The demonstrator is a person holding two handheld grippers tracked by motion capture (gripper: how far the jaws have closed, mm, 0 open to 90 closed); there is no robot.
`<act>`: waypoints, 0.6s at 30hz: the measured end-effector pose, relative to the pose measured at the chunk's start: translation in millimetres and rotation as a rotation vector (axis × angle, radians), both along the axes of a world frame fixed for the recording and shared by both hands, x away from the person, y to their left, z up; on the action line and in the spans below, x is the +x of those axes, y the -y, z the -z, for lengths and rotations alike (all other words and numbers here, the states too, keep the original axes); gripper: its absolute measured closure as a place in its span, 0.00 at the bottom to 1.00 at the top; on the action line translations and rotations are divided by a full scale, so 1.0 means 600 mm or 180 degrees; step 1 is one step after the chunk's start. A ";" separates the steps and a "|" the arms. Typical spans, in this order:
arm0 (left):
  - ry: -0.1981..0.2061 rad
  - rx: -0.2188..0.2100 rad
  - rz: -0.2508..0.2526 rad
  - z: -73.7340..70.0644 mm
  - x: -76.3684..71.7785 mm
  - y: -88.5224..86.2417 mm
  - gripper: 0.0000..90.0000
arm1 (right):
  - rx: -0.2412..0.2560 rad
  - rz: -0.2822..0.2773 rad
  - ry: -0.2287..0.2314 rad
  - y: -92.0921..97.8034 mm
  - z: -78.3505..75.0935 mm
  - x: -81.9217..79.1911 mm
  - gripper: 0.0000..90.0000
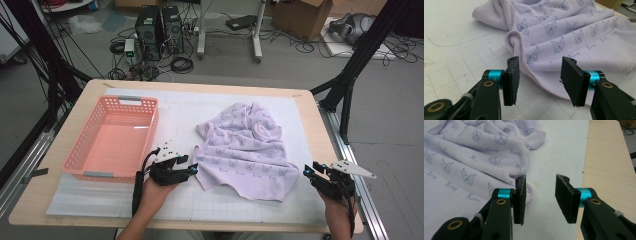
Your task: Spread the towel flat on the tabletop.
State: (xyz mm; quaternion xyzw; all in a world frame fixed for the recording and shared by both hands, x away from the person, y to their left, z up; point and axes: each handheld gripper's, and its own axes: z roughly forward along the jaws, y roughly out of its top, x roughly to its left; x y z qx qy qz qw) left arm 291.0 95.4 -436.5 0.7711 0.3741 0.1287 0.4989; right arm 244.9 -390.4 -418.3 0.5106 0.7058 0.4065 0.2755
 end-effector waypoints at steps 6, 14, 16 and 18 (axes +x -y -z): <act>-0.0014 0.0037 0.0046 0.005 -0.018 0.006 0.57 | 0.0035 0.0074 0.0017 0.010 0.001 -0.019 0.68; -0.0117 0.0115 0.0194 0.015 -0.025 0.018 0.59 | 0.0057 -0.0084 -0.0217 -0.005 0.018 -0.025 0.70; -0.0151 0.0175 0.0235 0.018 -0.024 0.025 0.59 | 0.0075 -0.0214 -0.0266 -0.020 0.022 -0.020 0.70; -0.0176 0.0270 0.0263 0.020 -0.021 0.034 0.57 | 0.0087 -0.0351 -0.0339 -0.034 0.028 -0.013 0.68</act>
